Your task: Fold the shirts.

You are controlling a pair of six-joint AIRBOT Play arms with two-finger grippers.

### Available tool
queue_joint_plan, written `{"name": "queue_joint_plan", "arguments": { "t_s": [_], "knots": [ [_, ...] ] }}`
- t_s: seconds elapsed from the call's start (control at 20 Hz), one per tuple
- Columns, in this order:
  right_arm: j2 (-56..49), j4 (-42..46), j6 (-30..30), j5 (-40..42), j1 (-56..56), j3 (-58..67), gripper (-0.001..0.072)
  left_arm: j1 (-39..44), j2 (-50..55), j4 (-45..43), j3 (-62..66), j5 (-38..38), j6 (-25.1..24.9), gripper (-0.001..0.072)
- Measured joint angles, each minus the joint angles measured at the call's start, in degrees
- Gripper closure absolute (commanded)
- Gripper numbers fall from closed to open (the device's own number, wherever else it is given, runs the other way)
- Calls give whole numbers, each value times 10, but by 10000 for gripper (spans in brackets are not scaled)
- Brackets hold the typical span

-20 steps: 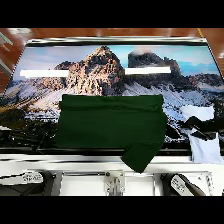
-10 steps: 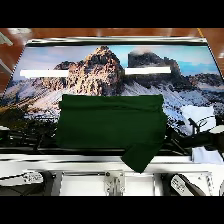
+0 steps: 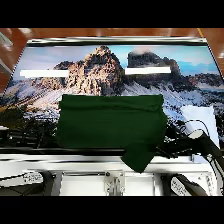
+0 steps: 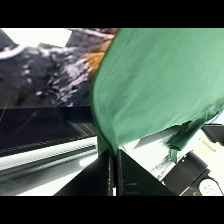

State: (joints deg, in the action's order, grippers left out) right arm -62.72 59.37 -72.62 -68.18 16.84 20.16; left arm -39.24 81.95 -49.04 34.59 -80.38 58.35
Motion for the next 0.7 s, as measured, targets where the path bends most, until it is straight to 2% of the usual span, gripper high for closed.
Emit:
{"name": "queue_joint_plan", "arguments": {
  "t_s": [0.05,0.1,0.3,0.5,0.7],
  "knots": [
    [0,7,-7,5,-10,-1,607,0,0,0,0,1,0,677],
    [0,11,-14,7,-18,-2,648,0,0,2,0,2,0,678],
    [0,17,-9,8,-32,20,649,0,-3,20,2,4,-28,678],
    [0,1,7,7,-36,104,651,8,-10,68,42,-17,-74,679],
    [-13,-10,-17,32,-37,221,651,49,-8,92,138,-12,-59,679]
  ]
}}
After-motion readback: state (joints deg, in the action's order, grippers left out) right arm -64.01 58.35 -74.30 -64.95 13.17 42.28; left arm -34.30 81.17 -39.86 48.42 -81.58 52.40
